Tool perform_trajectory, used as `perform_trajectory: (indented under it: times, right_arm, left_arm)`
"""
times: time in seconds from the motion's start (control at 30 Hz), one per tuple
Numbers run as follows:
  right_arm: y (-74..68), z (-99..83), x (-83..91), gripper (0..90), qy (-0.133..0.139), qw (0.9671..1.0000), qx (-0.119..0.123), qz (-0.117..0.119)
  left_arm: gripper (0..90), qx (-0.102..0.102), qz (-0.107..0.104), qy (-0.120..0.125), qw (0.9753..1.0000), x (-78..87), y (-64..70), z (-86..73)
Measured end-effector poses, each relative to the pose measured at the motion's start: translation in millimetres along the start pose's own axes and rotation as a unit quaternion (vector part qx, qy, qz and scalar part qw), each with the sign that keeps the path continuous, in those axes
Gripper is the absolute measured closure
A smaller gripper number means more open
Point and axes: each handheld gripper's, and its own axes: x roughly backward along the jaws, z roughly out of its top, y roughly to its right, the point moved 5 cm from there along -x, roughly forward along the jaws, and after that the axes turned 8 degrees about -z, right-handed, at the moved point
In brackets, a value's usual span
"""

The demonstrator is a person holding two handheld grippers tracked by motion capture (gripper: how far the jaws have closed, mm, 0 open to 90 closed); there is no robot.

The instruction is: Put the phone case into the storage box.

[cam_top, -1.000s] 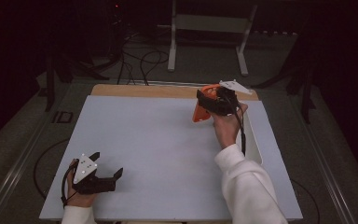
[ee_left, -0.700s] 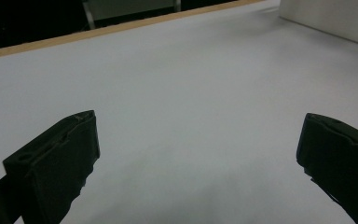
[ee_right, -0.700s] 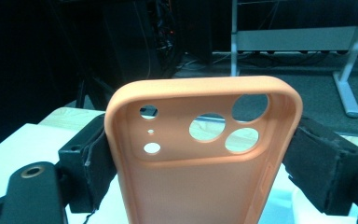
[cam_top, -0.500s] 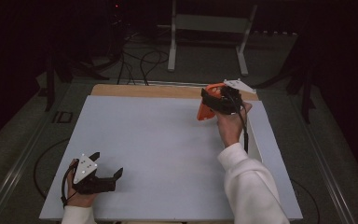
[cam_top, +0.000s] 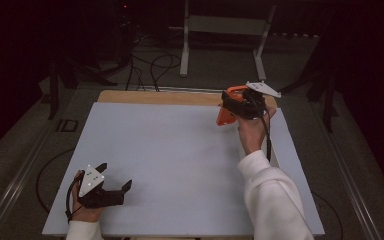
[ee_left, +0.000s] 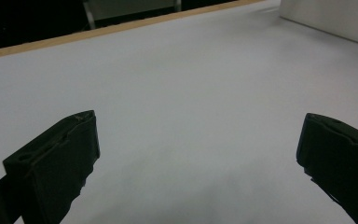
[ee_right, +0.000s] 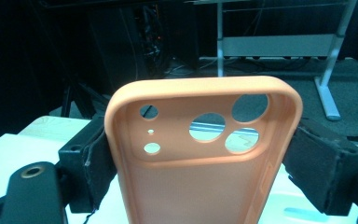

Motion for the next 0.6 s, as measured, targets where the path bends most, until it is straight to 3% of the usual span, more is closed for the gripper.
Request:
perform_trajectory:
  times: [0.6]
  right_arm:
    - [16.8, 4.4, -2.4, 16.5, -0.001, 0.9997, -0.001, -0.024]
  left_arm:
    - [0.0, 0.000, -0.001, 0.000, 1.0000, -0.7, 0.4, -0.2]
